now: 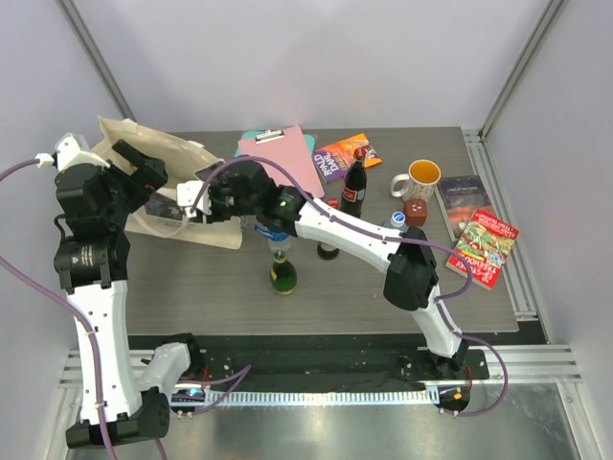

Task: Take the beverage out of the canvas bag
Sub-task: Take out the drink from the canvas bag.

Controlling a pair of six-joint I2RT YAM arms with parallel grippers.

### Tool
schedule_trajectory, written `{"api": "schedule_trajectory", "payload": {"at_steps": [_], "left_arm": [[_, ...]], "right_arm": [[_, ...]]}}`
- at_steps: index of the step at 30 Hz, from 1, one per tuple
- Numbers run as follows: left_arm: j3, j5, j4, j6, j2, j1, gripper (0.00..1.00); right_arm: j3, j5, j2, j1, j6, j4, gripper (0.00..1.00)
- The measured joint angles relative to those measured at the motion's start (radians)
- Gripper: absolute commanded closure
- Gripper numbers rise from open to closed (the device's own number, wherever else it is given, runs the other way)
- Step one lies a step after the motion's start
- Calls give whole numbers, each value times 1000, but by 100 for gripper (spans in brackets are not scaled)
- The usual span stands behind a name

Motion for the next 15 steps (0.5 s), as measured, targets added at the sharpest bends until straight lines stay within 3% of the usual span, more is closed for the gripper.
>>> {"api": "schedule_trajectory", "payload": {"at_steps": [2,5,15], "left_arm": [[0,1,1,0,4,0,0],[0,5,5,-4,18,0,0],[-3,39,43,-26,102,0,0]], "right_arm": [[1,3,0,1,-11,-8,88],[3,7,0,2,-25,-17,97],[-86,-5,-48,39,-23,-11,99]]}}
